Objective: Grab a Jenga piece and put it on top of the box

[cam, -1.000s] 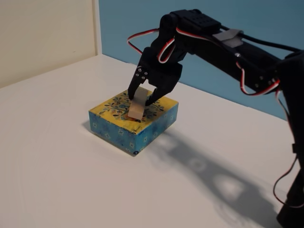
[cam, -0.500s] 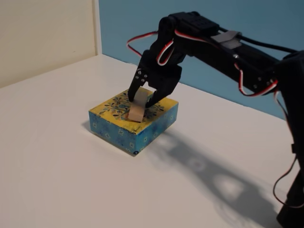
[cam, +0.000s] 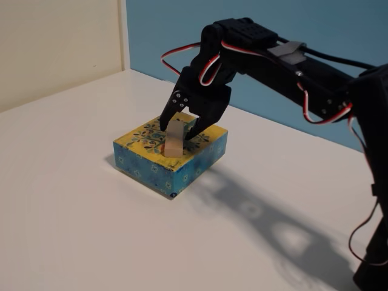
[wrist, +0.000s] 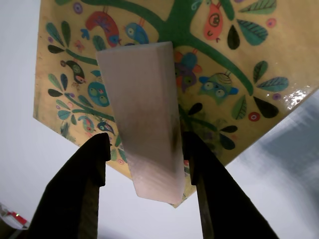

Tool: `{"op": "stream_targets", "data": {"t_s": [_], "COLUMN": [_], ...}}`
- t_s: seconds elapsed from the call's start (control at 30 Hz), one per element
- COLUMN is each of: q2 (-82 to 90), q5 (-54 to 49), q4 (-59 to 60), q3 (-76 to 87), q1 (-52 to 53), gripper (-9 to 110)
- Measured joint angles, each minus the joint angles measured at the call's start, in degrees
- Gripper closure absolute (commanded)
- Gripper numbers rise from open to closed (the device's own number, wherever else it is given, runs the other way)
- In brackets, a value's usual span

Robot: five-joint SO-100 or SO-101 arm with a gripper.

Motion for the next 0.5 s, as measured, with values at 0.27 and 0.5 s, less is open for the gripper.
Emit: {"op": "stream_targets", "data": {"t_s": [0.27,0.5], "q2": [0.0,0.0], "q5": [-0.2,-0.2], "q4": [0.0,0.0], "q3": [0.0,0.0], "q1": [0.0,0.0], "gripper": [79,77]}}
